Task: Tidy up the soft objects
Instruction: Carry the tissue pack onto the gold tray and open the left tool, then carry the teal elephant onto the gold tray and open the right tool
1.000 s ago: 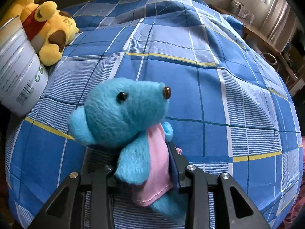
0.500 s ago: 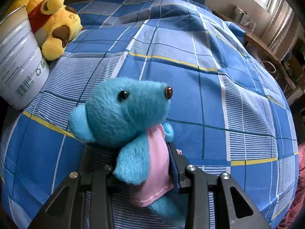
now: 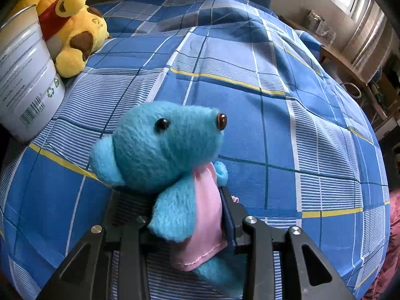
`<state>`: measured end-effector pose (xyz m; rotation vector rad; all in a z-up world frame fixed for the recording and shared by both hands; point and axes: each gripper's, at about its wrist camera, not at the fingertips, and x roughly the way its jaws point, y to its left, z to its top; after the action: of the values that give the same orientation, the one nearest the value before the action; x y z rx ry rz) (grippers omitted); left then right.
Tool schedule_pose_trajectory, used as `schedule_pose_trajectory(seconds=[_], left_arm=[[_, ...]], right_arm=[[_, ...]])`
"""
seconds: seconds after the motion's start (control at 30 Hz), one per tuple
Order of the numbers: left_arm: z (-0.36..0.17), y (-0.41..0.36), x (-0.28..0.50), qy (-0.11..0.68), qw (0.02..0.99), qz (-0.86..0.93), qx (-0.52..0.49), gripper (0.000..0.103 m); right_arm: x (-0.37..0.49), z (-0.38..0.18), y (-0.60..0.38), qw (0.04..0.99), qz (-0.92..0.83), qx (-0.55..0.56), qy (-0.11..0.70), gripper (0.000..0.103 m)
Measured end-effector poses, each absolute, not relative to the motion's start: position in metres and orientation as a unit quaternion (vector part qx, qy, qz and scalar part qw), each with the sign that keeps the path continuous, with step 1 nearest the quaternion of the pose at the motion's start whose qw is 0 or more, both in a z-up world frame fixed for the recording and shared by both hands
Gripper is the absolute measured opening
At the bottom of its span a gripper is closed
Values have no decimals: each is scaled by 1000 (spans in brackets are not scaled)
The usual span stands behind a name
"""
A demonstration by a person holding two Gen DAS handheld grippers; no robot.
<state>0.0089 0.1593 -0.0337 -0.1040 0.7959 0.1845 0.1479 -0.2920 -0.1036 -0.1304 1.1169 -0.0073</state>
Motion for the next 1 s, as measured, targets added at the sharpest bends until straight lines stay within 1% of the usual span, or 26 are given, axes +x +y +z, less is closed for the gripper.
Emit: schedule_pose_trajectory(seconds=[0.23,0.4,0.53,0.7,1.0], left_arm=[[-68,184,17,428,894,119,-61,53],[-77,186,16,433,891,127,-57,71],[-69,188,14,423,895,128,-62,79],[-50,186,5,399,906,126,-55,82],[-27,178,-6,374,920,103,-54,82]], right_arm=[[149,-103,-292,846,-4,-64,530,35],[149,-103,-292,846,-4,-64,530,35],[149,-102,-293,846,-4,-64,530,35],[149,-102,-293,846,-4,-64,530,35],[150,-102,-293,845,-5,-62,531,35]])
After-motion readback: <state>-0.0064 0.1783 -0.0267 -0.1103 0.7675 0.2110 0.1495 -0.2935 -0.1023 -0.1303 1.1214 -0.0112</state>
